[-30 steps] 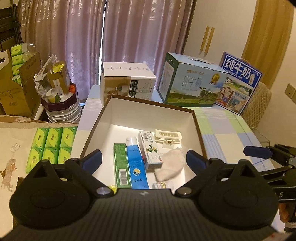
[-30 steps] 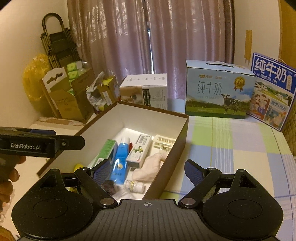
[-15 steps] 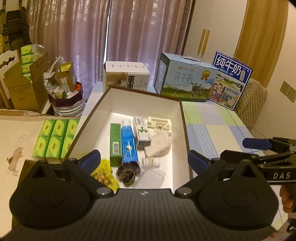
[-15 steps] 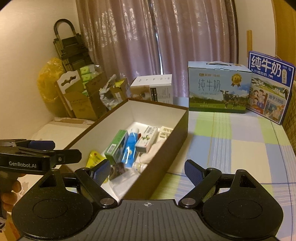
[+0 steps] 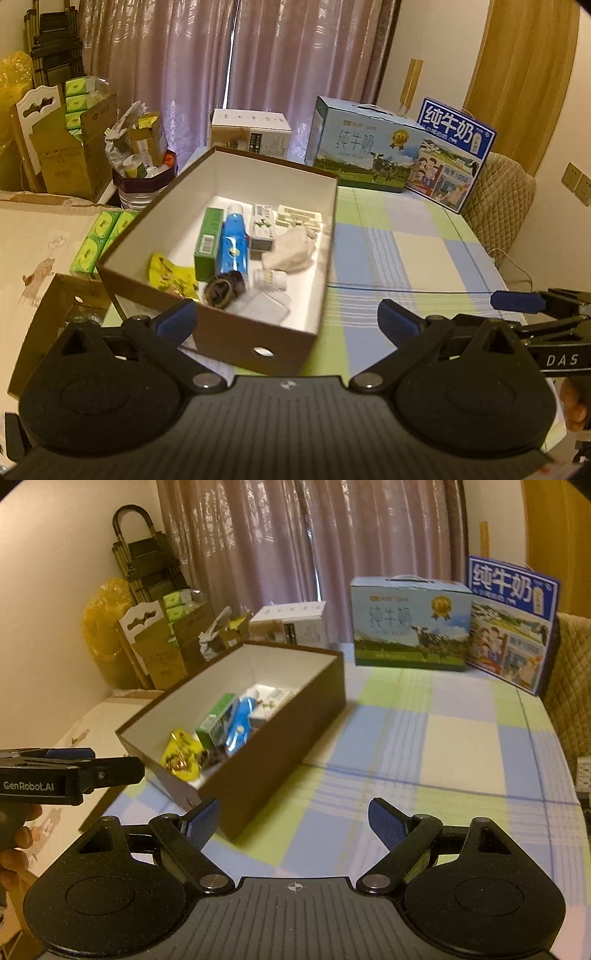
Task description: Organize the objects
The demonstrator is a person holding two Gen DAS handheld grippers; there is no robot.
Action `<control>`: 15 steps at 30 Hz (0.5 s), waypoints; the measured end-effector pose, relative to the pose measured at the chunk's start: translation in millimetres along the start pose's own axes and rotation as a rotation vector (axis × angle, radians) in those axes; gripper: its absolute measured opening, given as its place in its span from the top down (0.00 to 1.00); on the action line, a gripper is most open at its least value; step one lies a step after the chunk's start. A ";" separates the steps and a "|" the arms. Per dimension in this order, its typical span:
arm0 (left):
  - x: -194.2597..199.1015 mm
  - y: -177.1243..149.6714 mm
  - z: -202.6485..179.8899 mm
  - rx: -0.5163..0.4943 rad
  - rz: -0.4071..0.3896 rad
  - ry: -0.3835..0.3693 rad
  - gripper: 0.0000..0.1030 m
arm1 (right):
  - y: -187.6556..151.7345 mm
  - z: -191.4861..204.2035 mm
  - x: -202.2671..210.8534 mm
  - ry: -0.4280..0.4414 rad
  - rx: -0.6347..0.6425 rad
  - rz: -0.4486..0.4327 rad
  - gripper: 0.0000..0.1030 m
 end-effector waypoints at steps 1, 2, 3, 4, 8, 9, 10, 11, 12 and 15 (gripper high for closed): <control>2.0 -3.8 -5.9 0.000 0.002 0.002 0.01 | -3.9 -4.8 4.6 -0.002 -0.003 0.003 0.18; 3.7 -7.6 -11.5 -0.001 0.008 0.002 0.01 | -7.2 -8.5 8.6 -0.005 -0.005 0.006 0.18; 4.9 -11.2 -17.3 -0.003 0.013 0.003 0.01 | -10.7 -12.5 12.8 -0.007 -0.008 0.010 0.18; 6.5 -14.9 -23.3 -0.003 0.017 0.005 0.01 | -14.3 -17.1 17.1 -0.009 -0.011 0.013 0.18; 10.6 -30.7 -48.2 0.002 0.033 0.012 0.01 | -28.8 -34.9 34.7 -0.020 -0.024 0.020 0.18; 11.5 -34.1 -53.8 0.003 0.034 0.009 0.01 | -31.9 -39.2 38.7 -0.022 -0.028 0.021 0.18; 12.5 -37.6 -59.6 0.004 0.036 0.003 0.01 | -35.0 -43.1 42.1 -0.025 -0.032 0.023 0.18; 12.9 -41.0 -64.1 0.004 0.041 -0.003 0.01 | -38.1 -47.2 45.7 -0.028 -0.037 0.026 0.18; 13.2 -44.1 -69.0 0.001 0.044 -0.007 0.01 | -40.4 -50.6 48.5 -0.030 -0.040 0.028 0.18; 14.0 -53.8 -84.0 -0.004 0.059 -0.011 0.01 | -47.2 -60.1 57.5 -0.035 -0.045 0.030 0.18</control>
Point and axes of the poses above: each gripper's, at about its wrist camera, not at the fingertips, and x roughly against the way its jaws point, z to its left, y to its top, the point moved 3 cm from there along -x, roughly the way its jaws point, and after that the axes turned 7 degrees about -y, right-handed, at the moved point
